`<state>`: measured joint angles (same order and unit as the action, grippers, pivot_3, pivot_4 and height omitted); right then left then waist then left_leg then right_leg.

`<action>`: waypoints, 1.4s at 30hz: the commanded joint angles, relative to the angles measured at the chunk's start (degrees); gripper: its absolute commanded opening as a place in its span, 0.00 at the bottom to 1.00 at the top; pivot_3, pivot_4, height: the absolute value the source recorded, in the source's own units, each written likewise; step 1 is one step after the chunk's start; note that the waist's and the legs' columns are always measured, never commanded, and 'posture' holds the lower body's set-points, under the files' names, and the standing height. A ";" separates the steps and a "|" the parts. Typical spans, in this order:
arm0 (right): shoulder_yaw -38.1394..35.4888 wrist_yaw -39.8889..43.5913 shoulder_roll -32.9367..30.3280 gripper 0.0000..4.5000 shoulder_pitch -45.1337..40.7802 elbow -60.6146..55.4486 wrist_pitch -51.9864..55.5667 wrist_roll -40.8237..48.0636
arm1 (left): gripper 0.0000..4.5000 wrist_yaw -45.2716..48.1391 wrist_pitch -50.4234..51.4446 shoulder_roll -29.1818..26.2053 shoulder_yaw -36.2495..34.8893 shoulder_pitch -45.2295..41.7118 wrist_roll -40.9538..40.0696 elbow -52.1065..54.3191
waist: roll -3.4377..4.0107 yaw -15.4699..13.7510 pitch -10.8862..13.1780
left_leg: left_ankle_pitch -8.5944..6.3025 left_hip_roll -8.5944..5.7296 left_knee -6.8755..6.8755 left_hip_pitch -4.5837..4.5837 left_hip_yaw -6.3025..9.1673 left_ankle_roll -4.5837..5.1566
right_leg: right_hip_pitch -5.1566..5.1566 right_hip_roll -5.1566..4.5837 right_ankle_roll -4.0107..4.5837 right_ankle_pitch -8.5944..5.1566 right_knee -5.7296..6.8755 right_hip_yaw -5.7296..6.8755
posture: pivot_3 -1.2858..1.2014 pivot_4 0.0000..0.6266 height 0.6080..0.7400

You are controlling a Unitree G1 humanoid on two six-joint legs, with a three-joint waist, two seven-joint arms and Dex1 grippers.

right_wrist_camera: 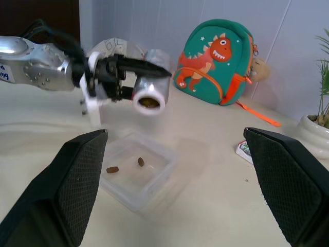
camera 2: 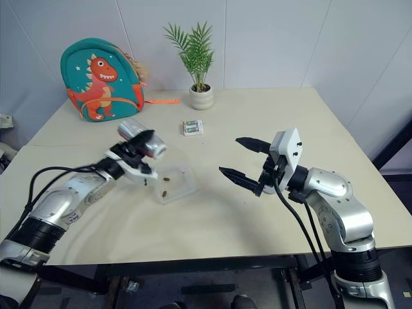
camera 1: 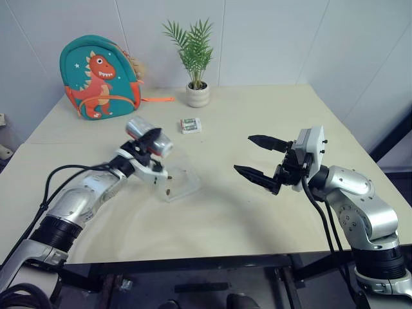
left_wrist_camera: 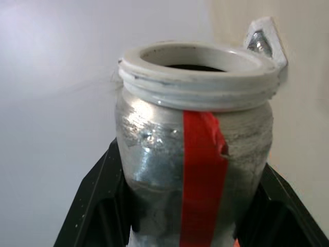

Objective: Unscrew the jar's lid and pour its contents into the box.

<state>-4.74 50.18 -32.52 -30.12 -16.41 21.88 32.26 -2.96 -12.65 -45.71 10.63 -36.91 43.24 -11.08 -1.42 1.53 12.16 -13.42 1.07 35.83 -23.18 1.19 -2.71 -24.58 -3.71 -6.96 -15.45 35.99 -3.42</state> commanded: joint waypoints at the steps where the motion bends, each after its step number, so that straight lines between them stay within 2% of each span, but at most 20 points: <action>1: -0.45 0.97 0.29 0.99 -0.40 -0.58 -1.53 0.76 | 0.44 13.69 15.60 5.21 -12.76 0.35 -20.90 4.07 | 0.00 -0.01 0.00 | -0.01 0.00 0.07 -0.02 0.00 0.01 | 0.01 0.01 -0.01 0.01 0.01 0.01 | 0.52 0.24 1.00; 2: -0.23 1.19 0.38 0.99 -0.57 -0.44 -1.57 0.72 | 0.44 16.53 21.20 6.92 -15.55 0.22 -25.03 4.58 | 0.00 0.05 0.00 | -0.01 0.00 0.13 -0.04 0.01 0.02 | 0.02 0.02 -0.02 0.02 0.03 0.02 | 0.52 0.24 1.00; 6: 0.39 2.35 0.57 0.99 -1.39 0.18 -1.62 0.80 | 0.44 18.29 37.01 11.37 -26.94 -0.64 -36.61 4.23 | -0.01 0.44 0.00 | -0.01 0.03 0.25 0.02 -0.01 0.03 | 0.07 0.08 -0.02 0.12 0.06 0.00 | 0.52 0.24 1.00; 10: 0.75 3.35 0.54 0.99 -2.27 0.93 -1.69 0.70 | 0.44 16.55 44.97 15.33 -37.85 -0.90 -47.30 0.73 | -0.02 0.27 -0.01 | -0.01 0.05 0.33 0.03 0.04 0.04 | 0.07 0.11 -0.02 0.13 0.13 0.01 | 0.52 0.24 1.00; 12: 0.98 3.73 0.51 0.99 -2.88 1.33 -1.65 0.63 | 0.44 15.48 45.76 16.06 -42.12 -0.43 -50.83 -2.01 | -0.03 0.28 -0.01 | -0.01 0.04 0.35 0.03 0.03 0.04 | 0.09 0.09 -0.04 0.16 0.11 0.00 | 0.52 0.24 1.00; 15: 1.23 4.10 0.46 0.99 -3.62 1.79 -1.63 0.48 | 0.44 18.80 41.42 16.28 -43.92 0.87 -55.05 -6.38 | -0.11 0.14 -0.04 | 0.00 0.05 0.34 0.03 0.03 0.03 | 0.08 0.10 -0.02 0.19 0.08 0.01 | 0.52 0.24 1.00; 20: 1.60 4.54 0.33 0.99 -4.17 2.15 -1.69 0.27 | 0.44 18.06 31.14 16.32 -45.95 0.71 -57.66 -17.03 | -0.14 0.00 -0.06 | 0.00 0.04 0.33 0.01 0.02 0.02 | 0.10 0.08 -0.01 0.22 -0.01 0.01 | 0.52 0.24 1.00; 24: 1.85 4.20 0.48 0.99 -4.50 1.69 -1.40 0.11 | 0.44 18.66 18.98 14.83 -43.77 0.17 -55.94 -27.49 | -0.15 -0.03 -0.07 | 0.00 0.04 0.33 0.04 0.00 0.02 | 0.12 0.07 0.01 0.24 -0.01 0.01 | 0.52 0.24 1.00; 31: 1.85 3.72 0.66 0.99 -4.36 1.27 -1.18 0.14 | 0.44 21.74 12.09 13.98 -41.28 0.64 -57.34 -32.55 | -0.15 0.06 -0.07 | 0.07 0.09 0.33 0.12 -0.09 0.00 | 0.13 0.08 0.09 0.39 -0.02 0.01 | 0.52 0.24 1.00; 38: 2.16 3.18 1.49 1.00 -3.87 0.90 -1.25 0.12 | 0.95 20.55 11.29 12.61 -40.38 4.72 -56.99 -29.37 | -0.16 0.14 -0.07 | 0.07 0.13 0.28 0.09 -0.12 -0.01 | 0.11 0.10 0.08 0.42 -0.10 0.01 | 0.52 0.24 1.00; 39: 2.20 3.13 1.66 1.00 -3.86 0.92 -1.33 0.06 | 0.99 20.55 11.45 12.37 -40.00 5.69 -56.70 -28.07 | -0.16 0.12 -0.07 | 0.07 0.14 0.26 0.09 -0.12 -0.01 | 0.11 0.10 0.08 0.42 -0.11 0.01 | 0.52 0.24 1.00; 42: 2.30 2.92 2.16 1.00 -3.65 0.79 -1.56 -0.05 | 0.99 19.20 13.42 11.82 -39.84 9.41 -56.66 -22.10 | -0.16 0.12 -0.07 | 0.06 0.15 0.23 0.08 -0.13 -0.02 | 0.10 0.09 0.08 0.42 -0.15 0.01 | 0.52 0.24 1.00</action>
<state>-2.39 53.43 -30.66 -33.34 -13.44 21.28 31.93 17.26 0.46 -32.02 -28.67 -28.22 -13.31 -37.91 -1.58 1.66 12.09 -13.36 1.22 36.06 -23.10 1.06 -2.72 -24.48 -3.62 -6.87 -15.03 35.84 -3.41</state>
